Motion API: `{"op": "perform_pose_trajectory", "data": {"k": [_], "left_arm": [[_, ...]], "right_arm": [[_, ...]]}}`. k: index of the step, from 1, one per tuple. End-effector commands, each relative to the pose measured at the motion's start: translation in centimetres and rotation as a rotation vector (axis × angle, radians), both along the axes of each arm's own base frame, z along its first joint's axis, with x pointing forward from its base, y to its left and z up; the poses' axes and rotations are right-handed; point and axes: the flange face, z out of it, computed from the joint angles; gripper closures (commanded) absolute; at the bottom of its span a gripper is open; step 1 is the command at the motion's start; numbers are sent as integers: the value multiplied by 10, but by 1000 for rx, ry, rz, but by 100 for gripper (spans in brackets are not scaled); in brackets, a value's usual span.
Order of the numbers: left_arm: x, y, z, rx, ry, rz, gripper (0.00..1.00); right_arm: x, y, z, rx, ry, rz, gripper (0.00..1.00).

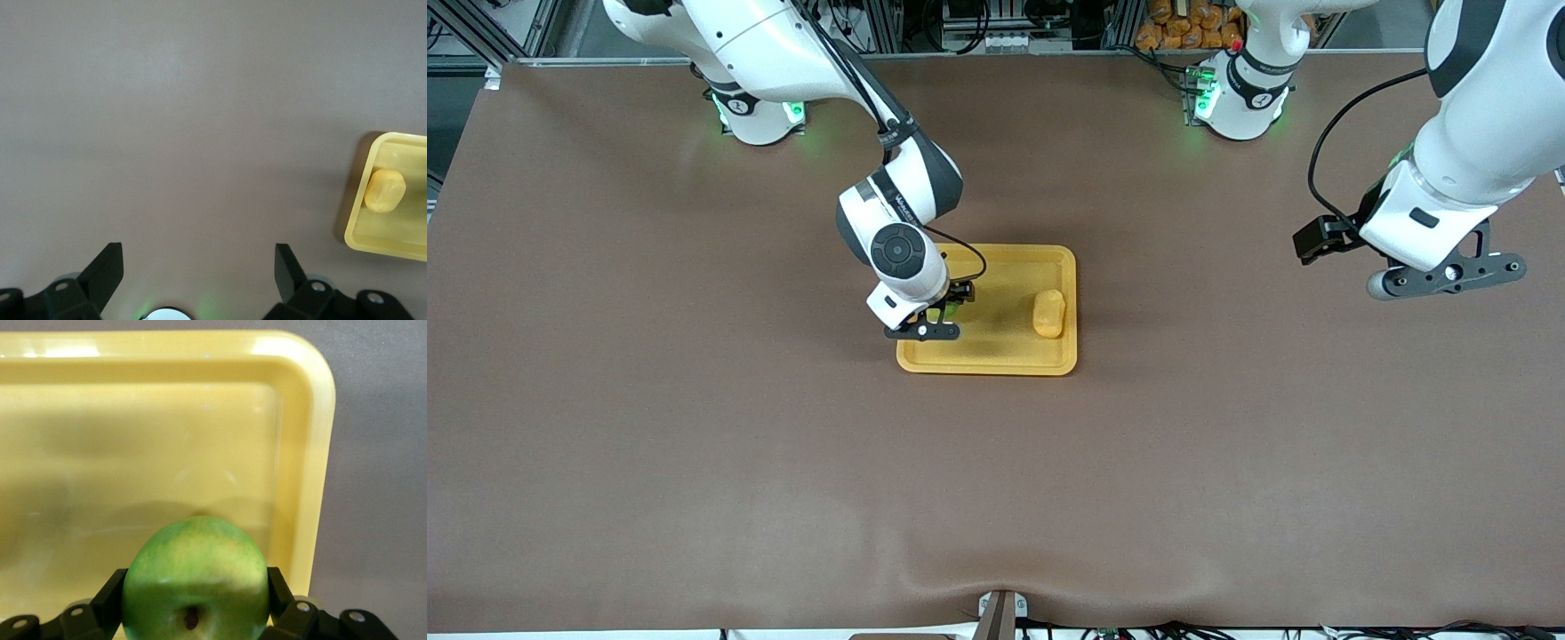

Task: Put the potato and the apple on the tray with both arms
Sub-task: 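Lower the green apple onto the tray with the right gripper and release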

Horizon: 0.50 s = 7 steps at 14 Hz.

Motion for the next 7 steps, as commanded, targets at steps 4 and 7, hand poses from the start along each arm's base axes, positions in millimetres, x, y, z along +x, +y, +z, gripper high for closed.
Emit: {"op": "perform_pose_trajectory", "data": {"k": [4,7], "left_arm": [[-10,22,25,2,0,-69,0],[-24,54,39,-3,13,-108,0]], "right_arm": [[-6,-2,0,8,-11,-30,95],[-6,-3,-2,5,-8,-33,67]]}}
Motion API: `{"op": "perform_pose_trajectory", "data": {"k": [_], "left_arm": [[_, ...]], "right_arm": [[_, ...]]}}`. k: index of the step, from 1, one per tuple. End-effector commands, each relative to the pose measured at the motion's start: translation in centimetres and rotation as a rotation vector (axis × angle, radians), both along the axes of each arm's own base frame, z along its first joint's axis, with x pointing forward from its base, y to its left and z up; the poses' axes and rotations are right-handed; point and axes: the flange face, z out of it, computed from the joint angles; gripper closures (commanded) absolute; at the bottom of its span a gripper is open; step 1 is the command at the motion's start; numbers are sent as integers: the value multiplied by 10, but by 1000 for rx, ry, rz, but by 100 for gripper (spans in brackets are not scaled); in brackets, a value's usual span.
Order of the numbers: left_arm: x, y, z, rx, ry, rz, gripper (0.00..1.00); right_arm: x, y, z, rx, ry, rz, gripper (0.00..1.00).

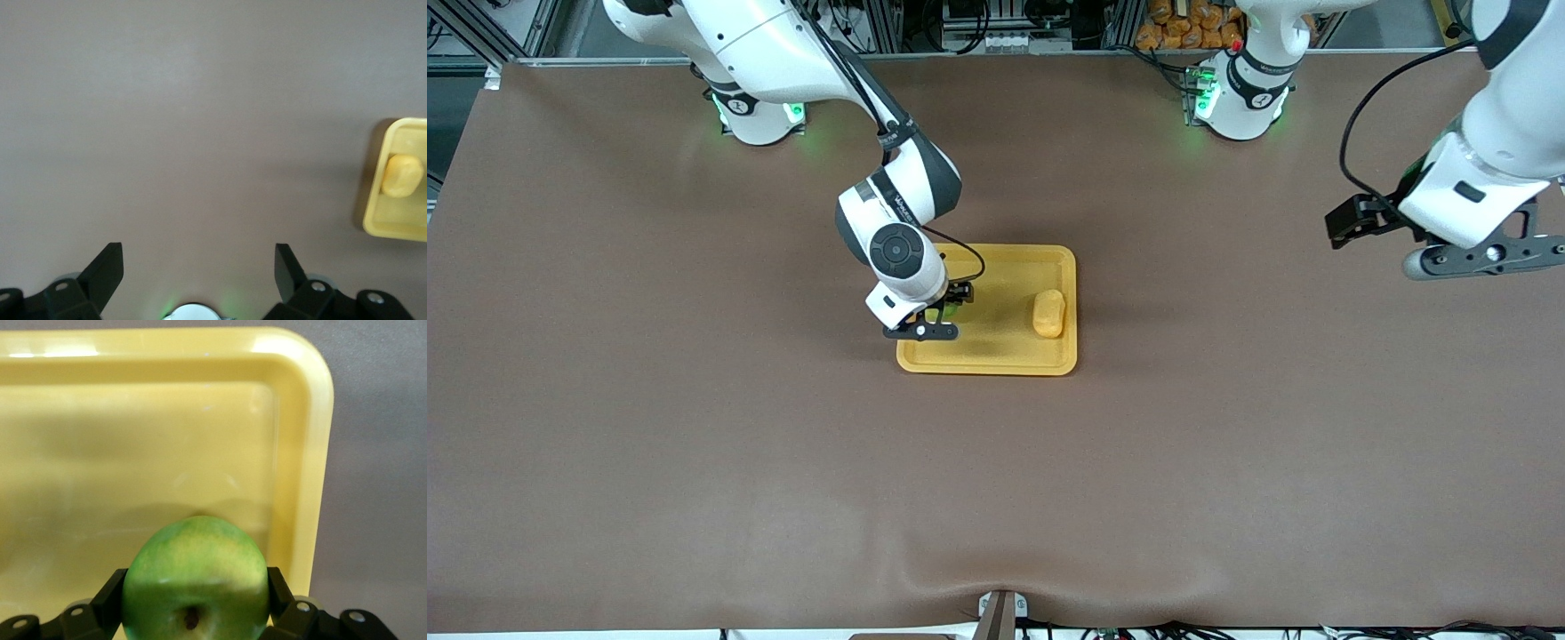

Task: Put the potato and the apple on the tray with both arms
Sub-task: 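Lower the green apple onto the tray with the right gripper and release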

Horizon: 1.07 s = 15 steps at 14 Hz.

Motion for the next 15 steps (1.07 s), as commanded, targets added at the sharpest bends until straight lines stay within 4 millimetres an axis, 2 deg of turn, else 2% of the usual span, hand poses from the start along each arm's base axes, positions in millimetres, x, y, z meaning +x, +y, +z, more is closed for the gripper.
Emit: {"op": "perform_pose_trajectory", "data": {"k": [1,2,3,4,5,7,9,13,15], "left_arm": [[-20,23,19,-13,9,-63,0],[-24,23,19,-33,14,-67,0],[-29,27,20,-61,15,-57,0],[-32,31,20,-75,12,-49,0],[-36,31,21,-76,4,-48,0],[-44,32,25,-75,-19,-48,0],[-42,30,23,-74,-20,-52,0],[-42,30,26,-74,-26,-52,0],[-42,28,27,-74,-28,-54,0]], "right_arm": [[-5,-1,1,1,-1,-31,62],[-5,0,-1,-1,-2,-33,62],[-5,0,-6,-2,-2,-34,56],[-5,0,-7,-2,-2,-36,36],[-5,0,-6,-3,-3,-43,0],[-6,6,1,-5,-10,-37,0],[-1,4,10,1,-9,-34,0],[12,4,48,-15,40,-21,0],[28,-3,73,0,38,-10,0]]}}
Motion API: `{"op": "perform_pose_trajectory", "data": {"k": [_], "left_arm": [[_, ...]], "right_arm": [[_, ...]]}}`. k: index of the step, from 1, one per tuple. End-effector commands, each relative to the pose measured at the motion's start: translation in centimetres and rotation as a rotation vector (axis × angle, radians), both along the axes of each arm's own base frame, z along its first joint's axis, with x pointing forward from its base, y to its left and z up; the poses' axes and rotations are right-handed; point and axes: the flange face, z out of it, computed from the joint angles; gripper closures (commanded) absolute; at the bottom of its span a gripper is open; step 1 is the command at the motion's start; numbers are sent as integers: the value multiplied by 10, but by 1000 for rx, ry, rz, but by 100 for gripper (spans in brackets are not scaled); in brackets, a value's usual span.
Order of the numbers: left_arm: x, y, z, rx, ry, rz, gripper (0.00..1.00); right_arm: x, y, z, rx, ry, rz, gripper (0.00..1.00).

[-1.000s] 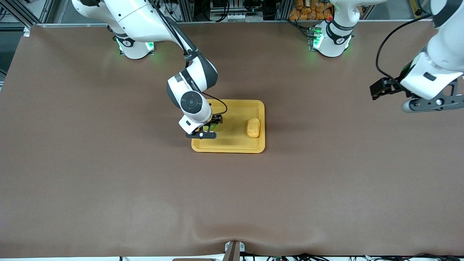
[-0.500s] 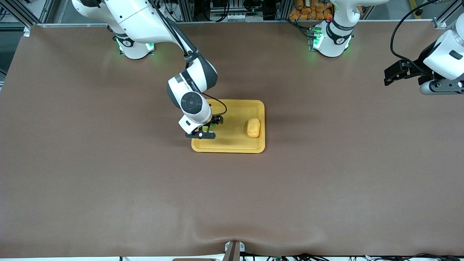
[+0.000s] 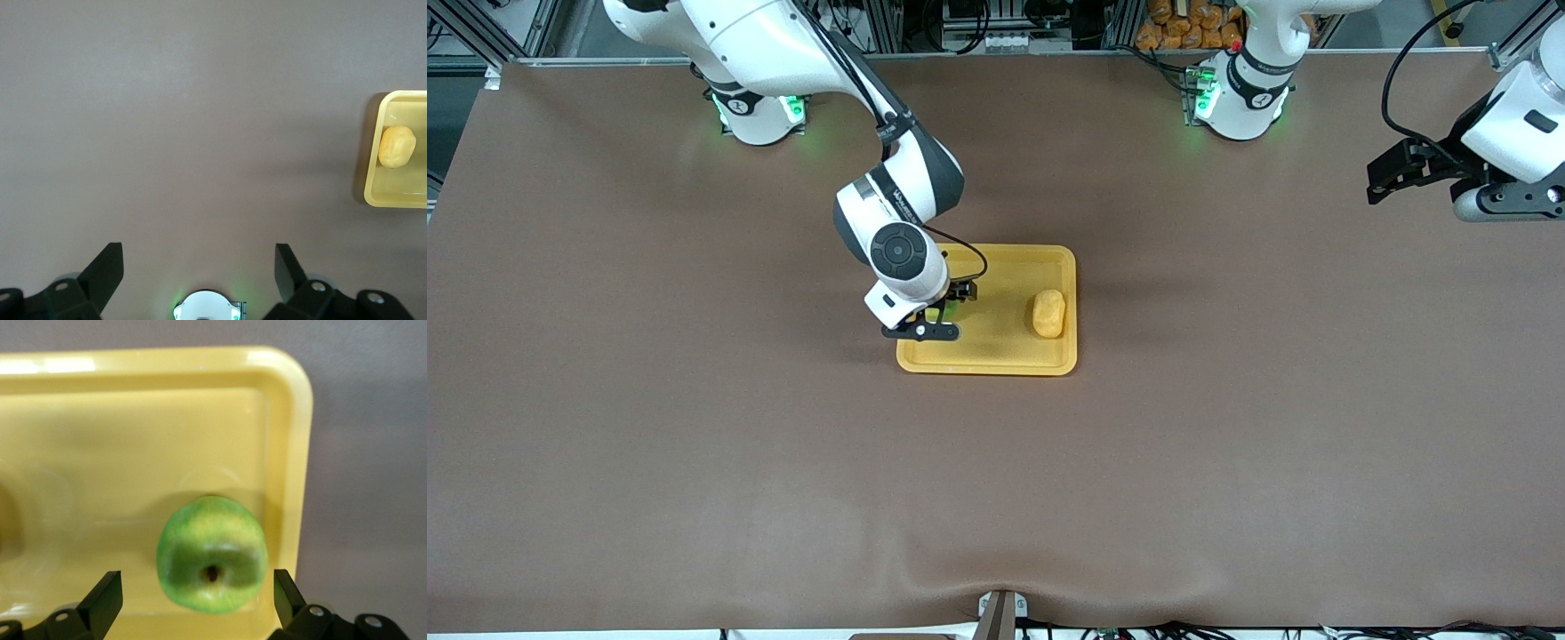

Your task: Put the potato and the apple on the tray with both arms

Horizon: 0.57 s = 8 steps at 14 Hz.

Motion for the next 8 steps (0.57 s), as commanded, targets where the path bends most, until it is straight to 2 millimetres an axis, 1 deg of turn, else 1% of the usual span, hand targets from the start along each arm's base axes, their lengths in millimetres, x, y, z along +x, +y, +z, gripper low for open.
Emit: {"op": "perform_pose_trajectory", "data": {"k": [1,4,6,8], "left_arm": [[-7,-2,4,-16,-15,-13,0],[-9,-1,5,-16,-11,-2,0],[-8,3,5,-18,-11,9,0],[-8,4,4,-25,-9,14,0]], "right_arm": [[20,-11,40,16,13,1,0],[52,-30,86,26,19,-34,0],[74,-49,121,42,10,-71,0],[86,-63,147,44,7,-82,0]]}}
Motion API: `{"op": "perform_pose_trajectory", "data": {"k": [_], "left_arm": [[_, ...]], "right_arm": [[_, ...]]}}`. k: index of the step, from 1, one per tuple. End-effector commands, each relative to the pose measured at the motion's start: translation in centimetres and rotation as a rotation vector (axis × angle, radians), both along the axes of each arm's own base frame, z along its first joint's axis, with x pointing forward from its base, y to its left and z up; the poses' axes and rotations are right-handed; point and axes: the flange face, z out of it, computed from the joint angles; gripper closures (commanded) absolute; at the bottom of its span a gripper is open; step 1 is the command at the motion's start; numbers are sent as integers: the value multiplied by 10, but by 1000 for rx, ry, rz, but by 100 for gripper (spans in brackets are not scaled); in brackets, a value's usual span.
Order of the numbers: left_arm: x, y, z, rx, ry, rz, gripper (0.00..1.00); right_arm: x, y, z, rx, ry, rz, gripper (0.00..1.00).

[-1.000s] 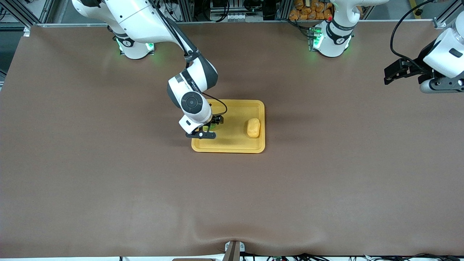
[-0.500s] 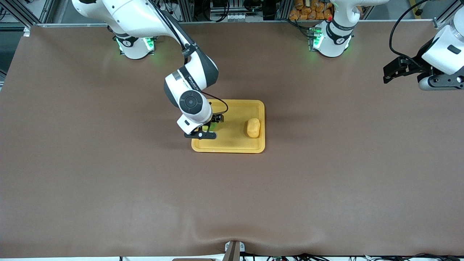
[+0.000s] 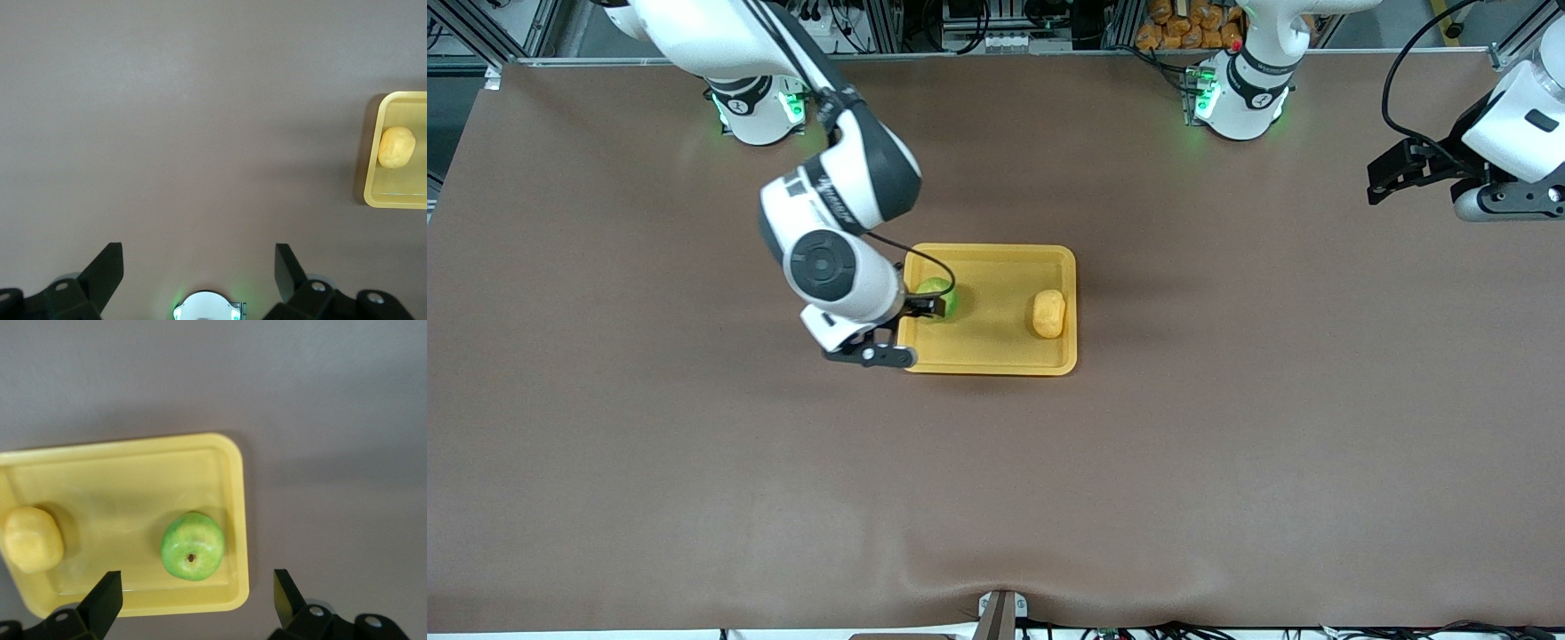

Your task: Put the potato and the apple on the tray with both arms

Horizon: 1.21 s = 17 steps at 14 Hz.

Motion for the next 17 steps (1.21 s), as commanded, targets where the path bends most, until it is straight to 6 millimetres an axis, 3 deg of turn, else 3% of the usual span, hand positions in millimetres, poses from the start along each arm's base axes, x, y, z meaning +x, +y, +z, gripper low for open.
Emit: {"op": "perform_pose_trajectory", "data": {"k": [1,6,8,12,17], "left_arm": [[-8,2,4,-35,-6,12,0],[-5,2,1,-44,-6,15,0],[-3,2,1,-43,-13,13,0],[-3,2,0,-45,-14,14,0],[-4,4,2,-45,-17,17,0]], "right_arm": [[20,-27,35,16,8,-28,0],[56,-116,96,14,28,-138,0],[64,-152,111,14,35,-184,0],[61,-222,156,26,27,-268,0],[40,-296,209,28,-14,-218,0]]}}
